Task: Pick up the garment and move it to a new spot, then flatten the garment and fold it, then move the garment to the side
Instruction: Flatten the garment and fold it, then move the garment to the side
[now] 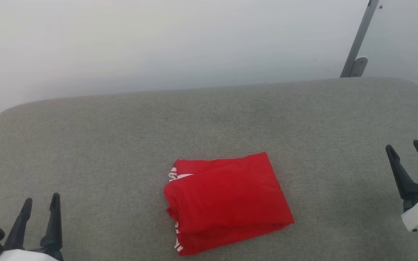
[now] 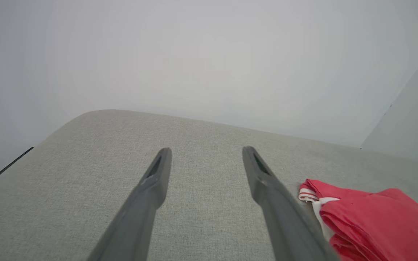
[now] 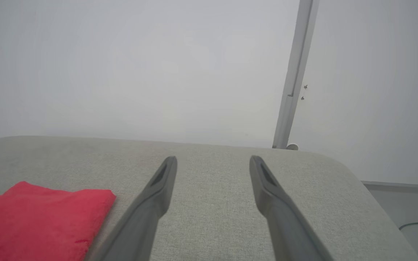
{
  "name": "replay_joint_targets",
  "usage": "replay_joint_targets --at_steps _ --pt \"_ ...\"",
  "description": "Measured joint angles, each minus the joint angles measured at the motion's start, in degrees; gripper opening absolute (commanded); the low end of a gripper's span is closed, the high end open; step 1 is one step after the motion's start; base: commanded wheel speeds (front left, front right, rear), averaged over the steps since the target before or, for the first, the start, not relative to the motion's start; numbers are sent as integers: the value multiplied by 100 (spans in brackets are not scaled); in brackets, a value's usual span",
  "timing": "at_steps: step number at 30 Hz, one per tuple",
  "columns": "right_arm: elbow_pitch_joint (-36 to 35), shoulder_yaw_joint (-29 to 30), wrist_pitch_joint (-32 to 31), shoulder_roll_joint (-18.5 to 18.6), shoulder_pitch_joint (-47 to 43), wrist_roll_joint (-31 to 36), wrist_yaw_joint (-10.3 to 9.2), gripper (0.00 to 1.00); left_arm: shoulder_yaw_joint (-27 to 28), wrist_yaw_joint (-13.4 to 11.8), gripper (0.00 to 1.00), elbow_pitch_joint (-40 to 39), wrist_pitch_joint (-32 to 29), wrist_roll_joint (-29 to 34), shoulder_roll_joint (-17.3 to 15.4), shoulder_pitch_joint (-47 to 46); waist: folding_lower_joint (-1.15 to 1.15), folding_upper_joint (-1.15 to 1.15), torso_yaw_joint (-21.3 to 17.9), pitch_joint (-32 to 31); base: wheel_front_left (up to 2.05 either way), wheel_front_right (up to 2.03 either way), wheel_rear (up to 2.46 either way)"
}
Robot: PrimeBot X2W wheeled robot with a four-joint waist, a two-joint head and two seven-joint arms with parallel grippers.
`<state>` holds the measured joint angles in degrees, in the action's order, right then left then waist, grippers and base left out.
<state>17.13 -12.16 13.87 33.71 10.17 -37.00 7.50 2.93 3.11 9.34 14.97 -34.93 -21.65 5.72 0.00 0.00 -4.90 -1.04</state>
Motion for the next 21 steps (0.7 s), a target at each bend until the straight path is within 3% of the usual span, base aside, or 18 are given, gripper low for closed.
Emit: replay_joint_targets --at_steps 9,21 --pt "27 420 91 -327 -369 190 0 100 103 148 100 80 0 67 14 5 0 0 -50 -49 0 0 0" --pt "-92 460 100 -400 -524 152 0 100 159 227 100 44 0 253 65 7 0 0 6 -28 0 0 0"
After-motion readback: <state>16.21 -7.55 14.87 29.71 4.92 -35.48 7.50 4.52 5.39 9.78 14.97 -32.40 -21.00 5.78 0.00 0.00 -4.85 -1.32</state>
